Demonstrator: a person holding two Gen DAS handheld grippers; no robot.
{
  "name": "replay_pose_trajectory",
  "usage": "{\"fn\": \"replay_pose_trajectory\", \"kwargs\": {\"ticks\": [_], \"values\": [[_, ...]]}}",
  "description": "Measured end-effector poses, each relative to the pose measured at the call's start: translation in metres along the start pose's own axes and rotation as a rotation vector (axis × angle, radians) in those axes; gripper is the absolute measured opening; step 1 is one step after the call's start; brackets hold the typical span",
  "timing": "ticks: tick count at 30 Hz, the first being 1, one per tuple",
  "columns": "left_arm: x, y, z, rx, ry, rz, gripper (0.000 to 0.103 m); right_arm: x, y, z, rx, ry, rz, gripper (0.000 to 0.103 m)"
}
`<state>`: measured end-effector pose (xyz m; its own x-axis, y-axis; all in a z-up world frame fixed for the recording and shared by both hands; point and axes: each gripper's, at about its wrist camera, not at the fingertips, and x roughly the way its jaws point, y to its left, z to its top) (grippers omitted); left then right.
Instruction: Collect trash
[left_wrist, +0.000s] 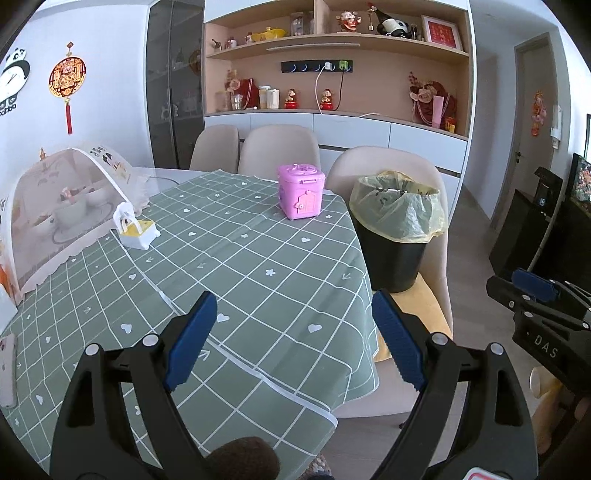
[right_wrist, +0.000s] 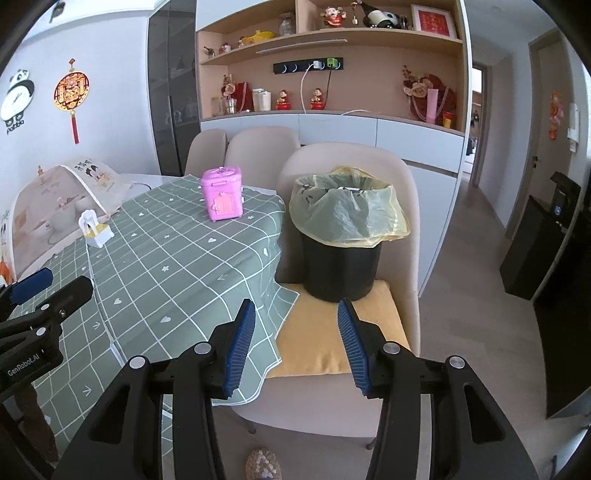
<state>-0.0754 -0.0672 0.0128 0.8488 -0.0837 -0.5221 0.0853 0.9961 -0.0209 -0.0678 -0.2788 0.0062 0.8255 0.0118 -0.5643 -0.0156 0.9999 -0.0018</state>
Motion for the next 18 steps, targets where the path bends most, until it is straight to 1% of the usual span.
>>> {"fn": "replay_pose_trajectory", "kwargs": {"ticks": [18], "values": [[0.0014, 0.006, 0.0104, 0.006, -0.012, -0.012, 0.082, 0.0034, 0.0012, 0.0042, 0.004, -0.005, -0.012, 0.044]]}}
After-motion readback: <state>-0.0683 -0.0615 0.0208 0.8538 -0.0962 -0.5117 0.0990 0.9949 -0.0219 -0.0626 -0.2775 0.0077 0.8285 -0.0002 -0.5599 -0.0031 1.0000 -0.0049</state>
